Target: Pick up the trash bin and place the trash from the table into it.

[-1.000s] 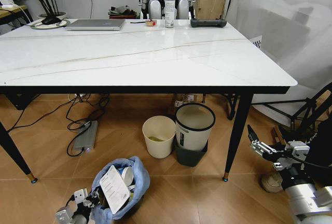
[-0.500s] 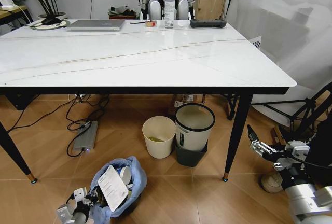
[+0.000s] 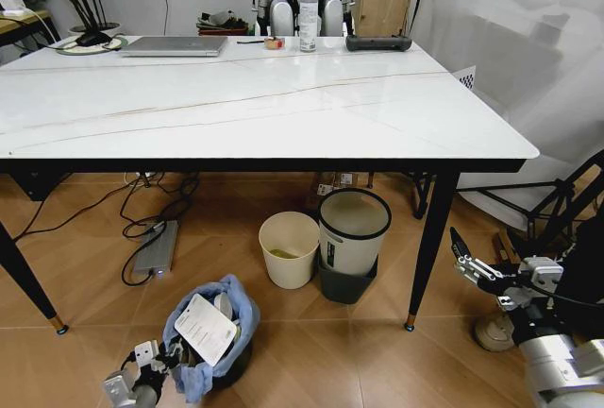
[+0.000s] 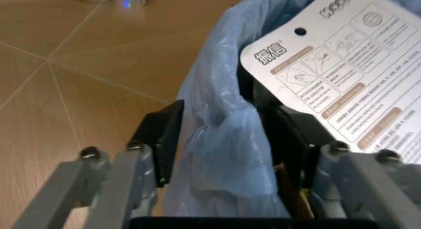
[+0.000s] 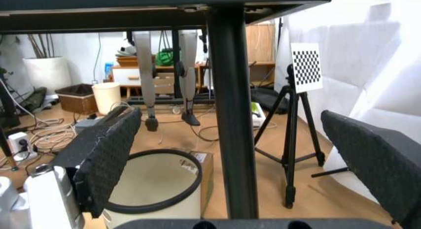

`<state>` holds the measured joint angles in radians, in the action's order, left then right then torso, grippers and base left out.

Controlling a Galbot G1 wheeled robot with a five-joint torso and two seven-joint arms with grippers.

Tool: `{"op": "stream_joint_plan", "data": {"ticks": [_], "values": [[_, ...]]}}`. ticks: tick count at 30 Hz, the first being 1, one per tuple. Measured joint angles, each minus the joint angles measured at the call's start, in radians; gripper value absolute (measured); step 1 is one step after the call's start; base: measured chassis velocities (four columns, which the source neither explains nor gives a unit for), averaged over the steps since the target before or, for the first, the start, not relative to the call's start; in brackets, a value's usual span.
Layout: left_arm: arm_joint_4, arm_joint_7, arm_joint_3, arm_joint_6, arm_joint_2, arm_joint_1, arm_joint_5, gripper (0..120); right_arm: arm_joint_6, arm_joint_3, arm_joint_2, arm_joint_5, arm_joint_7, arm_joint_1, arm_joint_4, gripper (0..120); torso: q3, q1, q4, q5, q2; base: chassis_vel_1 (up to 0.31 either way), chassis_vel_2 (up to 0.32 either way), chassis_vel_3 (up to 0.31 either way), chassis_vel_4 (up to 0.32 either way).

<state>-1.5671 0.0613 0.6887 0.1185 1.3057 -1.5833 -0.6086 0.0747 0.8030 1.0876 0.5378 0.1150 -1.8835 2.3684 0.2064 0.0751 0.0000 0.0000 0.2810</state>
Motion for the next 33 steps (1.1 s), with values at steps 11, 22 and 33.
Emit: {"op": "stream_joint_plan", "data": {"ticks": [11,22,33], "values": [[-0.105,-0.027,0.008,0.020,-0.022,-0.082,-0.025,80,0.000,0.000,0.000,0.000,0.000,0.000,0.000,100,0.001,0.000,0.0001,0.0000,0.001,0.000,0.000,0.000,0.000],[-0.205,-0.033,0.044,-0.005,-0.030,-0.193,-0.055,88,0.000,0.000,0.000,0.000,0.000,0.000,0.000,100,0.001,0.000,0.0001,-0.0003,0.001,0.000,0.000,0.000,0.000],[-0.540,0.021,0.127,-0.312,0.008,-0.307,0.157,100,0.000,0.000,0.000,0.000,0.000,0.000,0.000,100,0.001,0.001,0.0001,-0.0001,0.002,0.000,0.000,0.000,0.000]]}}
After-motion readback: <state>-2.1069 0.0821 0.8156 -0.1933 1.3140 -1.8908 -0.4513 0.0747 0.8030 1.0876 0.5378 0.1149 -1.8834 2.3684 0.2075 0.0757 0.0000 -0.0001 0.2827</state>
